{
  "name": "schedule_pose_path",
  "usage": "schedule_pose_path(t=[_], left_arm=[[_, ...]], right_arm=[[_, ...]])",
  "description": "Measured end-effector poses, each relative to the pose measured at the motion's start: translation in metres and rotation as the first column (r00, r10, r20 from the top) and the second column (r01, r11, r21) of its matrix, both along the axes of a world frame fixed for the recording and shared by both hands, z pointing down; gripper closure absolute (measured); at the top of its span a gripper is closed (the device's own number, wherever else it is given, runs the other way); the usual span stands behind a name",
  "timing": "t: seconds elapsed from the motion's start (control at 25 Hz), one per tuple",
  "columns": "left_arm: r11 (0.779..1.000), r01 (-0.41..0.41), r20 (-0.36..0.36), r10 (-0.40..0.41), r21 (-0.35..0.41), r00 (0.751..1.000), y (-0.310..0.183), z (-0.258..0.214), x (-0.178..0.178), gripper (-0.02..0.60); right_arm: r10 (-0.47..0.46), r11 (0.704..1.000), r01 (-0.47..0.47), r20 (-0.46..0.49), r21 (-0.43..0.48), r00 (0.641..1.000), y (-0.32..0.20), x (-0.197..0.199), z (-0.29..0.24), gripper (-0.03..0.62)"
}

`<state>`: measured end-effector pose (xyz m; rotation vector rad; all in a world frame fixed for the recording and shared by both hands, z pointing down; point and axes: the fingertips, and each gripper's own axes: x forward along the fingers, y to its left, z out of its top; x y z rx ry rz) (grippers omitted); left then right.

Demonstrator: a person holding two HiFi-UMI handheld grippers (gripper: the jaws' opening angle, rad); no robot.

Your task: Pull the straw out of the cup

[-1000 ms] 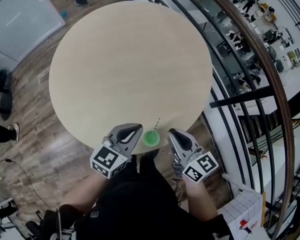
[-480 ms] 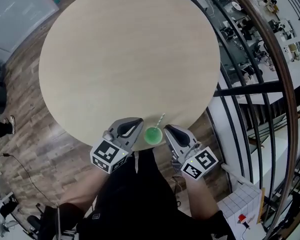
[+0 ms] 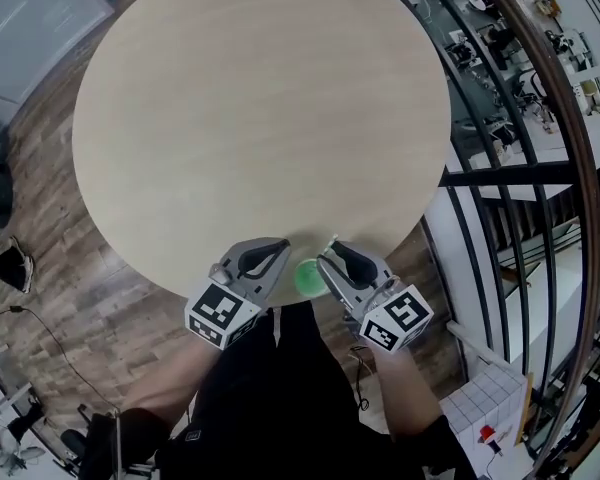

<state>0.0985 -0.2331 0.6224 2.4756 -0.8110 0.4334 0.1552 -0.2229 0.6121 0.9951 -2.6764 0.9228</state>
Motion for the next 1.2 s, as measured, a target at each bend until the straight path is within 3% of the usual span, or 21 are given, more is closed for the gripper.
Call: schedule_pose_path(t=[0.16,0.4,0.56,0.68,1.2], left_arm=[[1.0,-0.007,0.002,0.008,-0.023,1.0,-0.001,0.01,0.003,0.574],[0.999,-0.009,0.0,0.009,-0.034,1.0,-0.008,0.013,0.002,0.574],[0.999,-0.006,0.005,0.006,-0.032,1.0,-0.009,0.01,0.001,0.574],[0.999,-0.006,0.008,0.006,-0.035,1.0,-0.009,0.009,0.003,0.574],[0.999,0.007,0.017,-0.008,0.037,1.0,-0.017,-0.034,-0.004,0.574]], right_arm=[[-0.039,0.999,0.038,-0.052,-0.011,0.998,0.005,-0.003,0.012,0.468],[-0.044,0.998,0.042,-0.037,-0.039,0.998,0.002,-0.006,0.018,0.471],[-0.059,0.998,0.059,-0.013,-0.029,0.998,0.003,-0.009,0.011,0.537],[-0.052,0.998,0.052,0.007,-0.047,0.999,0.004,-0.007,0.011,0.553],[-0.018,1.0,0.019,0.043,-0.019,0.999,-0.005,-0.006,-0.029,0.56]])
